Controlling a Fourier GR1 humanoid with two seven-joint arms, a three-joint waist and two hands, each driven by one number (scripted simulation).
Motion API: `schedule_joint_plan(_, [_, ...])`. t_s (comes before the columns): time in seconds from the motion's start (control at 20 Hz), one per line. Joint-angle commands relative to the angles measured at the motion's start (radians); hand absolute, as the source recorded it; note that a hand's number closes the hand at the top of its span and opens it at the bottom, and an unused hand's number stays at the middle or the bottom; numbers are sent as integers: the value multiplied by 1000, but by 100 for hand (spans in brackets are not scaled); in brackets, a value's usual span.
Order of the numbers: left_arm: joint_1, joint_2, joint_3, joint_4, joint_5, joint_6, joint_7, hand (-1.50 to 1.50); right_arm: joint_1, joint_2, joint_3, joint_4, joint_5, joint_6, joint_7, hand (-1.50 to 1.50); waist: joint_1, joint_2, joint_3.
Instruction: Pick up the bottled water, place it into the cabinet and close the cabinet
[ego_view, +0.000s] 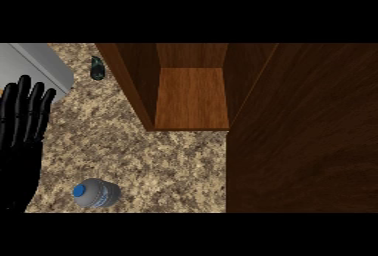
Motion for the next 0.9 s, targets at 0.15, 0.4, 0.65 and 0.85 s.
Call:
schedule_joint_plan(0.15, [155, -117, -18, -162, -204, 225, 47, -150, 120, -59, -32, -62, -10, 48, 34, -150, 26, -4, 39])
schedule_joint_plan(0.4, [319, -120, -119, -234, -71, 520, 143, -150, 234, -20, 92, -124, -115, 119, 112, -150, 35, -9, 37])
schedule_joint_plan(0.65, [501, -121, -441, -390, -272, 705, 157, -150, 305, -56, 88, -282, -180, 138, 210, -150, 28, -8, 39])
schedule_joint_plan(0.85, [622, -121, -676, -372, -384, 812, 37, -150, 433, -53, 62, -328, -219, 186, 128, -150, 22, -6, 40])
